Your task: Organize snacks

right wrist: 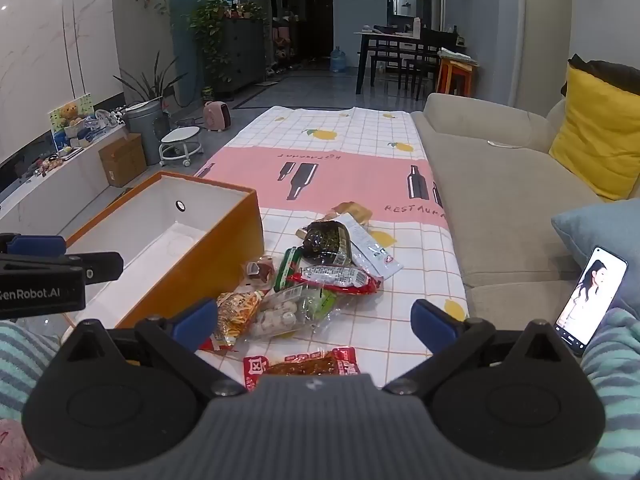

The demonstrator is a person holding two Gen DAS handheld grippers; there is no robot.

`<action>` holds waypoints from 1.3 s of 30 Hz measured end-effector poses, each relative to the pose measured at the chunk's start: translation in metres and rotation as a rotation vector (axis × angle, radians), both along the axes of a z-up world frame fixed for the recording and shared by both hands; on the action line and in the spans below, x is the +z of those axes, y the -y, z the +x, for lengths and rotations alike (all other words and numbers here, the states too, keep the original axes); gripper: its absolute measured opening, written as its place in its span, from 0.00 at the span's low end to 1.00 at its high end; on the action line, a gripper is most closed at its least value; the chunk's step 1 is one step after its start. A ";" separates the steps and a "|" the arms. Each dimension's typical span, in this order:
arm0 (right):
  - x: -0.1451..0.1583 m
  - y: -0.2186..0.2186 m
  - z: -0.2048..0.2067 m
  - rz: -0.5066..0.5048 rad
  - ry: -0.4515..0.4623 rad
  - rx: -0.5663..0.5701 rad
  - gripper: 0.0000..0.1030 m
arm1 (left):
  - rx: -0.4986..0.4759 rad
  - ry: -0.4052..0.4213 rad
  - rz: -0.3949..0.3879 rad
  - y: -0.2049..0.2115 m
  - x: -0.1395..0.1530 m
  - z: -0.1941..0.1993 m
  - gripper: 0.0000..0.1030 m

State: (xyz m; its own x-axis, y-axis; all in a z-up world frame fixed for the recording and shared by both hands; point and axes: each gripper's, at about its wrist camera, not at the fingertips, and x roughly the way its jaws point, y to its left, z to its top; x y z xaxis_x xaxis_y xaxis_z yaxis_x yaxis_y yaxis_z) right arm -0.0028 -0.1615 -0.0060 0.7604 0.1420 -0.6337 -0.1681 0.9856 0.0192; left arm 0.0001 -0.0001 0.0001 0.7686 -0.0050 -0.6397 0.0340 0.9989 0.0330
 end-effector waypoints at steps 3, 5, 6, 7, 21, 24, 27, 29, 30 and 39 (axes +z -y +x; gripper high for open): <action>0.000 0.000 0.000 -0.001 0.000 0.000 0.96 | -0.003 0.001 0.008 0.001 0.000 0.000 0.84; 0.000 0.000 0.000 -0.002 -0.001 0.000 0.96 | -0.001 -0.003 0.004 -0.004 -0.001 0.000 0.84; 0.000 0.000 0.000 -0.003 -0.001 0.000 0.96 | 0.000 -0.006 -0.001 -0.004 0.000 0.002 0.83; 0.000 0.000 0.000 -0.003 -0.001 -0.001 0.96 | -0.002 -0.011 -0.010 -0.006 0.003 0.002 0.83; -0.001 0.004 0.000 -0.002 -0.006 -0.005 0.96 | 0.001 -0.020 -0.055 -0.004 -0.002 0.001 0.80; 0.000 0.004 0.000 -0.002 -0.007 -0.005 0.96 | 0.006 -0.021 -0.059 -0.005 -0.002 0.001 0.80; -0.001 0.004 0.000 -0.003 -0.007 -0.005 0.96 | 0.006 -0.022 -0.059 -0.006 -0.002 0.000 0.80; -0.001 0.004 0.000 -0.003 -0.007 -0.005 0.96 | 0.005 -0.022 -0.061 -0.006 -0.003 0.000 0.80; -0.001 0.004 0.000 -0.003 -0.007 -0.005 0.96 | 0.004 -0.023 -0.061 -0.007 -0.003 0.000 0.80; -0.001 0.003 0.001 -0.004 -0.009 -0.005 0.96 | 0.001 -0.035 -0.062 -0.005 -0.004 0.001 0.79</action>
